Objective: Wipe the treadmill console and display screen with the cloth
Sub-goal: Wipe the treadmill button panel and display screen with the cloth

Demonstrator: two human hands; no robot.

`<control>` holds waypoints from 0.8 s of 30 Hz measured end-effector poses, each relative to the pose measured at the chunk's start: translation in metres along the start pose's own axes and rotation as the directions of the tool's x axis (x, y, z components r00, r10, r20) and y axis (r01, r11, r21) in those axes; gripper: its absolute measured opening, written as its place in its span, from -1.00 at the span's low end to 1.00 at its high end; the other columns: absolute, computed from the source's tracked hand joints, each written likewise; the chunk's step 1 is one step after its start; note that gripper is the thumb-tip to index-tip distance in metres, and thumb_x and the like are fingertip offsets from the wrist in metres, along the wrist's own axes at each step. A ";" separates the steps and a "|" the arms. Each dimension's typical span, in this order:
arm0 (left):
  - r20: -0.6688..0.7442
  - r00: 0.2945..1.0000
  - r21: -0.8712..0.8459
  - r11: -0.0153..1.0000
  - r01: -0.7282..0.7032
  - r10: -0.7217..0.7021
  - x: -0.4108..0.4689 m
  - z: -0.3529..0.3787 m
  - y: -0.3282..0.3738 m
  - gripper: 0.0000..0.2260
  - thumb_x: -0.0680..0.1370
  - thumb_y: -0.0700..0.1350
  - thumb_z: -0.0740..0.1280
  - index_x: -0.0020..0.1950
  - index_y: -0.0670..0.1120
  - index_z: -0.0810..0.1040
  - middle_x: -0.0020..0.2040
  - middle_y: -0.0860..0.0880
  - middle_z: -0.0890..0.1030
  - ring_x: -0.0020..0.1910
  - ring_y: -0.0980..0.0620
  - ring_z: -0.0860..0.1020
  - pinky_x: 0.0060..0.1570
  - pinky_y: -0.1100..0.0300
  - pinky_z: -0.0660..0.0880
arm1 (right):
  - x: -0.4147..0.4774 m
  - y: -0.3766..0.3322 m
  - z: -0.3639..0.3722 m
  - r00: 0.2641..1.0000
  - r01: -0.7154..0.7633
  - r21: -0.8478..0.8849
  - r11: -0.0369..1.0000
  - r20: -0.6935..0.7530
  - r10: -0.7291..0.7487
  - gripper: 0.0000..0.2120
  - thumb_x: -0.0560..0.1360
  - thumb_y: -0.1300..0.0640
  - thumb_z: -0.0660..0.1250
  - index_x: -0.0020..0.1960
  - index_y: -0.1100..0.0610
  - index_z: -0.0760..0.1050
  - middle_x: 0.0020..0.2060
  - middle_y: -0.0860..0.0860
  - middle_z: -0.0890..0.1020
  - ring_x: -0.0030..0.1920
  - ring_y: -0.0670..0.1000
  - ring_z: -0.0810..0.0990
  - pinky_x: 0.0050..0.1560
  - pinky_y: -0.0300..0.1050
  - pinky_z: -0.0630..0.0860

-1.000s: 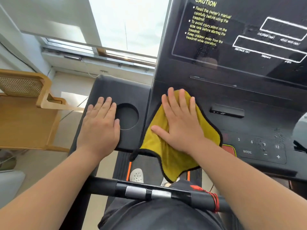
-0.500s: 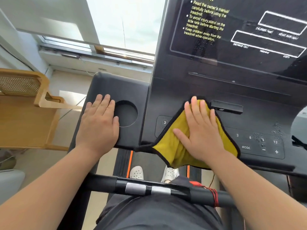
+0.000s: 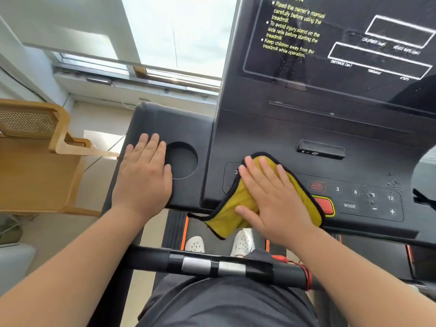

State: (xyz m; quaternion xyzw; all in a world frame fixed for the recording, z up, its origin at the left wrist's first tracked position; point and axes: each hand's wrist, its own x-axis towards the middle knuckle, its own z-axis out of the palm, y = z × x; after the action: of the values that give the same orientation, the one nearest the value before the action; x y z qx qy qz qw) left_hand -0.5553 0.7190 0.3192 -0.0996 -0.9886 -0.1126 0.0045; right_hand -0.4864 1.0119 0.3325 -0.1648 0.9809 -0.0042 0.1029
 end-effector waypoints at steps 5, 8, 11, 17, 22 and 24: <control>0.000 1.000 -0.011 1.000 -0.007 0.007 0.000 0.000 -0.001 -0.46 0.61 0.00 0.07 0.54 -0.22 0.33 0.57 -0.20 0.31 0.59 -0.20 0.19 0.56 -0.15 0.08 | 0.005 0.022 -0.012 0.955 -0.296 0.030 0.955 0.006 0.296 -0.10 0.56 -0.49 -0.26 0.70 0.06 -0.12 0.69 0.04 -0.14 0.67 0.13 -0.18 0.63 0.27 -0.13; 0.000 1.000 -0.020 1.000 -0.007 0.007 0.000 0.000 -0.002 -0.46 0.61 0.00 0.07 0.54 -0.22 0.34 0.57 -0.20 0.31 0.59 -0.20 0.20 0.56 -0.16 0.08 | 0.024 -0.011 -0.015 0.944 -0.329 0.058 0.942 -0.006 0.330 -0.06 0.54 -0.52 -0.25 0.69 0.08 -0.17 0.68 0.07 -0.19 0.66 0.18 -0.22 0.60 0.24 -0.22; -0.003 1.000 -0.042 0.999 -0.005 0.005 0.001 0.002 -0.003 -0.46 0.60 0.00 0.08 0.53 -0.23 0.35 0.56 -0.20 0.32 0.58 -0.20 0.20 0.56 -0.17 0.09 | 0.039 -0.045 -0.014 0.974 -0.225 0.069 0.972 0.019 0.224 -0.13 0.59 -0.45 -0.17 0.69 0.07 -0.21 0.68 0.06 -0.22 0.66 0.17 -0.27 0.62 0.26 -0.24; -0.018 1.000 -0.104 0.995 0.014 -0.016 0.001 -0.003 0.003 -0.46 0.60 0.02 0.10 0.52 -0.21 0.36 0.55 -0.21 0.34 0.58 -0.21 0.21 0.56 -0.19 0.07 | 0.019 -0.048 -0.004 0.995 -0.096 0.085 0.992 0.005 0.096 -0.25 0.64 -0.37 -0.12 0.70 0.00 -0.14 0.68 -0.03 -0.17 0.67 0.08 -0.23 0.64 0.22 -0.17; -0.121 0.989 -0.326 0.937 -0.122 0.087 0.003 -0.003 0.064 -0.51 0.62 0.02 0.12 0.44 -0.23 0.47 0.41 -0.20 0.52 0.43 -0.23 0.43 0.46 -0.19 0.29 | -0.024 -0.010 0.004 0.963 -0.269 0.052 0.962 0.001 0.269 -0.20 0.63 -0.41 -0.15 0.70 0.04 -0.11 0.68 0.01 -0.13 0.67 0.08 -0.18 0.64 0.16 -0.16; -0.138 0.984 -0.391 0.907 -0.157 0.110 0.002 0.003 0.093 -0.49 0.62 0.05 0.12 0.45 -0.24 0.45 0.43 -0.20 0.50 0.43 -0.20 0.43 0.46 -0.09 0.31 | -0.040 0.009 0.007 0.939 -0.344 0.044 0.938 -0.004 0.344 -0.16 0.60 -0.44 -0.19 0.70 0.07 -0.08 0.69 0.03 -0.10 0.68 0.09 -0.15 0.65 0.17 -0.10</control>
State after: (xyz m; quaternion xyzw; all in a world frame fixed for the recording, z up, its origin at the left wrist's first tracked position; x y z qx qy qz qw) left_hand -0.5389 0.8088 0.3367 -0.1593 -0.9337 -0.3172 0.0478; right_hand -0.4511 1.0339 0.3336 0.0115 0.9949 -0.0079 0.0998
